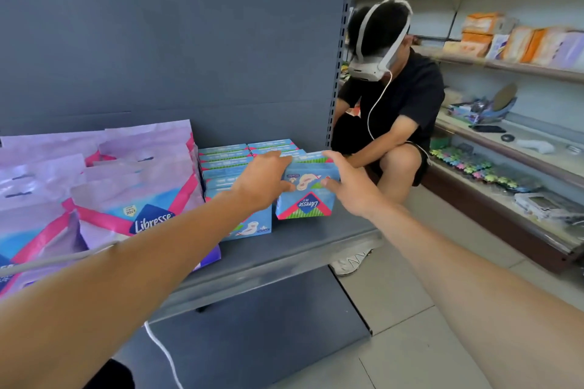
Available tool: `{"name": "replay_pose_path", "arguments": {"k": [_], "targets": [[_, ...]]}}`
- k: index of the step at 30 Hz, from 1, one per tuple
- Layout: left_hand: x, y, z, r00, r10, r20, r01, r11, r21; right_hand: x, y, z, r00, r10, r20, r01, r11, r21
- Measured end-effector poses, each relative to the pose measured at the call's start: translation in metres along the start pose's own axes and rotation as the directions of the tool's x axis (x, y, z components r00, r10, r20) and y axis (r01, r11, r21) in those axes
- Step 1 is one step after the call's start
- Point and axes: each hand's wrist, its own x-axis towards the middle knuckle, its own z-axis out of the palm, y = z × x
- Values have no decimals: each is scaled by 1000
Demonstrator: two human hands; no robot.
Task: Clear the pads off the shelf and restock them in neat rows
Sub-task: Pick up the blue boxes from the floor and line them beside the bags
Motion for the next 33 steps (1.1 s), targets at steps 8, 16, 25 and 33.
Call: {"name": "replay_pose_path", "arguments": {"k": [8, 16, 25, 33], "targets": [[3, -13, 27, 995, 91, 34, -96, 893, 440, 15, 12, 32, 989, -55, 135, 86, 968, -235], [-8, -11, 38, 996, 86, -15, -69, 877, 475, 18, 11, 33, 982, -118, 148, 170, 892, -418], [-17, -1, 33, 997, 21, 71, -50, 904, 426, 18, -6, 26, 958, -160, 239, 284, 657, -698], [-23, 8, 25, 988, -34, 154, -23, 935, 353, 5, -33, 7, 965, 7, 263, 178, 715, -676]]}}
